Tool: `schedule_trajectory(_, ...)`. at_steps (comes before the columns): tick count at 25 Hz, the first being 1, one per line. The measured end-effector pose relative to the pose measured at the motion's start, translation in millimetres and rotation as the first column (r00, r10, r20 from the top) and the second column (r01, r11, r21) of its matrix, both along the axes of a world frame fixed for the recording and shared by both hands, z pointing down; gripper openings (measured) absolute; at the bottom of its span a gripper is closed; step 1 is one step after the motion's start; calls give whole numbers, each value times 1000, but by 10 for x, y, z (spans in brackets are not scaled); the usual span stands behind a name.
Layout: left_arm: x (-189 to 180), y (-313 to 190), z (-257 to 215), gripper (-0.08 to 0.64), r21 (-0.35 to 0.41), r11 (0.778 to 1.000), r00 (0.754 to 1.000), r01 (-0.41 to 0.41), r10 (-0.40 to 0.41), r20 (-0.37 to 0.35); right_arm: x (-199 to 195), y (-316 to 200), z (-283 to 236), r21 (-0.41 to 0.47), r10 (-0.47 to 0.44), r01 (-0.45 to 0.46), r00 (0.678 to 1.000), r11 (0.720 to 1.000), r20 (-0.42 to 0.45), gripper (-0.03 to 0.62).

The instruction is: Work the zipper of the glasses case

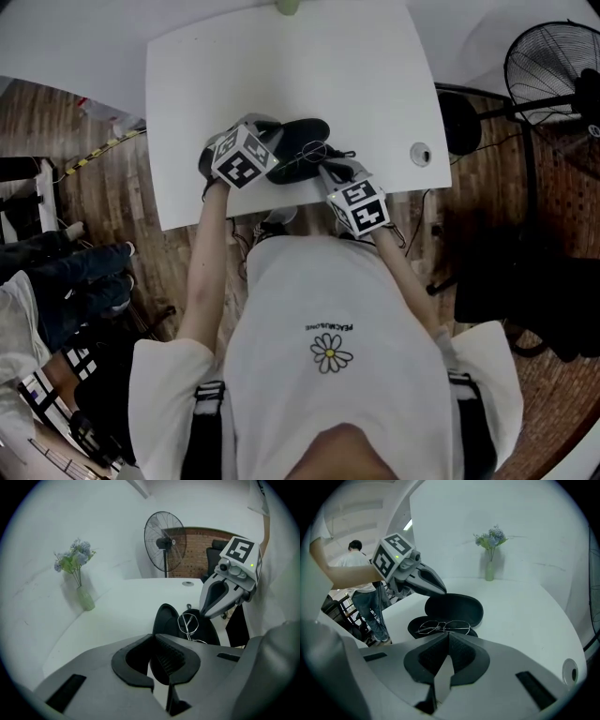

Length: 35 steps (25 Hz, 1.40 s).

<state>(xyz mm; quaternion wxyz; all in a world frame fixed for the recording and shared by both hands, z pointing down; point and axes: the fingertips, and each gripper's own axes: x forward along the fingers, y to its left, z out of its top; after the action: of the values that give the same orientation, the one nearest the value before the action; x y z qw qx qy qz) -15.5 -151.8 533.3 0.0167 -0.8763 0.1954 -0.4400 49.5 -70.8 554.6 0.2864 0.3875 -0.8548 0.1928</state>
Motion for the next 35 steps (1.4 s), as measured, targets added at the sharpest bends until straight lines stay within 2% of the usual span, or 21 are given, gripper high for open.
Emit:
schedule_trajectory(5, 67, 118, -202, 32, 115, 993, 1000, -5, 5, 3, -22, -63, 155, -83, 69, -63, 994, 995, 79, 8)
schedule_trajectory(8, 123, 261, -275, 32, 222, 975, 999, -16, 7, 45, -22, -92, 183, -100, 101, -90, 988, 991, 115, 8)
schedule_trajectory(10, 147, 364, -302, 32, 256, 967, 999, -3, -7, 37, -25, -115, 178, -95, 108, -96, 986, 991, 128, 8)
schedule_trajectory(13, 203, 556, -347, 32, 204, 978, 999, 32, -23, -48, -44, -135, 183, -80, 96, -86, 988, 993, 125, 8)
schedule_trajectory(15, 241, 676, -335, 32, 160, 987, 997, 30, -19, -69, -49, -142, 186, -72, 82, -74, 990, 995, 117, 8)
schedule_trajectory(19, 264, 845, -198, 25, 97, 995, 997, 32, -25, -66, -6, -128, 115, -57, 65, -59, 991, 997, 118, 8)
schedule_trajectory(24, 287, 927, -91, 21, 91, 995, 999, 30, -27, -39, 199, -32, -134, -39, 32, -27, 991, 999, 133, 8)
schedule_trajectory(27, 289, 937, -48, 21, 82, 996, 999, 36, -34, -34, 318, -85, -355, 4, 44, -45, 988, 999, 149, 8)
schedule_trajectory(31, 292, 987, 12, 21, 67, 997, 999, 31, -29, -29, 260, -371, -579, 114, -17, 8, 996, 993, 83, 8)
schedule_trajectory(35, 299, 1044, 82, 20, 49, 998, 999, 37, -35, -38, 63, -569, -496, 120, -91, 88, 996, 989, 19, 8)
